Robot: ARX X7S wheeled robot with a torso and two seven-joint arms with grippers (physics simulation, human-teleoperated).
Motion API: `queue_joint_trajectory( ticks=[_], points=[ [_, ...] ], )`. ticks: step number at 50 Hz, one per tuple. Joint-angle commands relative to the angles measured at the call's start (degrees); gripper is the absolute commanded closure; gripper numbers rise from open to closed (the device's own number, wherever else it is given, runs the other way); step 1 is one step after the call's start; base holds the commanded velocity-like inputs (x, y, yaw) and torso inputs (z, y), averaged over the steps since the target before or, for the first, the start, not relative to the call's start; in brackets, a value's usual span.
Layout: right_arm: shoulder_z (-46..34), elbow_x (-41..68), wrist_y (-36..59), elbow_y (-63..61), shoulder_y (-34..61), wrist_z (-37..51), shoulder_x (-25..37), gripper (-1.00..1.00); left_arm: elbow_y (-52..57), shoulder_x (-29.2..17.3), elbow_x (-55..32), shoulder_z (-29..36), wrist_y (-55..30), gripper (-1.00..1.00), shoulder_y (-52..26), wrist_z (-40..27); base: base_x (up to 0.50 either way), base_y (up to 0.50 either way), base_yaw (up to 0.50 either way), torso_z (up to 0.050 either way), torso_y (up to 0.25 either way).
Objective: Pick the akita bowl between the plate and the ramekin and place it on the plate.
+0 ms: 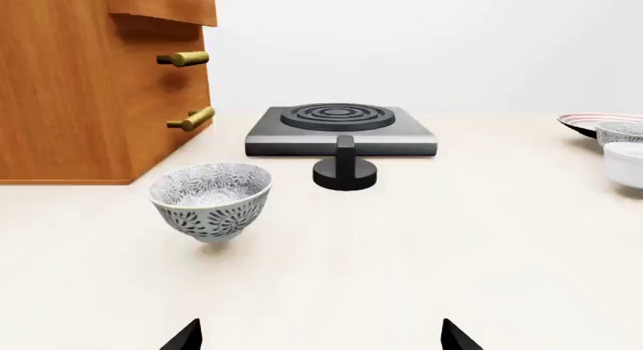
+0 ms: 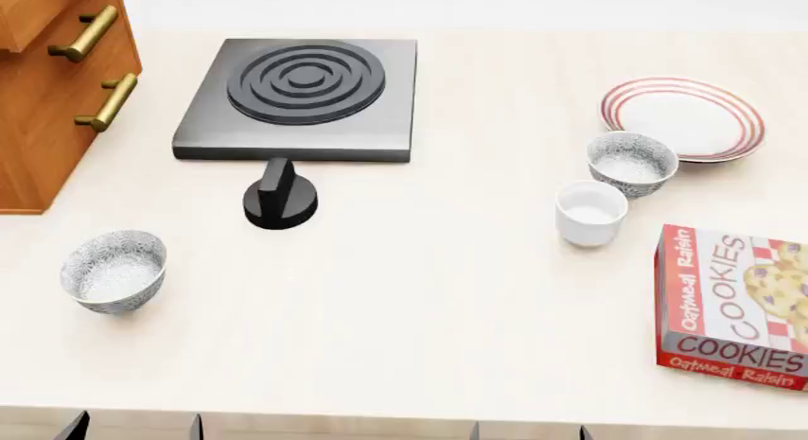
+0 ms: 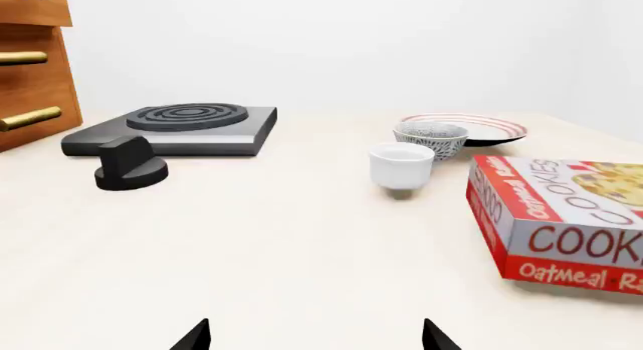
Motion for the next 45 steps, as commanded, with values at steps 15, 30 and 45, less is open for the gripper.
queue_joint_trajectory(
  ticks=[15, 30, 45],
  points=[
    [-3.5, 2.7, 0.7, 0.0, 0.2, 3.8, 3.0, -1.0, 0.1, -3.0, -2.9, 3.6, -0.2, -1.0, -0.1, -3.2, 0.0, 0.0, 0.0, 0.0, 0.0],
    [-4.8, 2.6, 13.2, -16.5, 0.0, 5.9, 5.8, -1.0, 16.0, -6.2, -3.8, 4.3, -11.9, -1.0, 0.1, -5.3, 0.0, 0.0, 0.0, 0.0, 0.0],
    [-1.6, 9.8, 47.3, -46.3, 8.7, 4.2, 10.8, -1.0, 46.7, -10.5, -12.5, 1.1, -44.6, -1.0, -6.4, -4.7, 0.05, 0.0, 0.0, 0.0, 0.0]
  ],
)
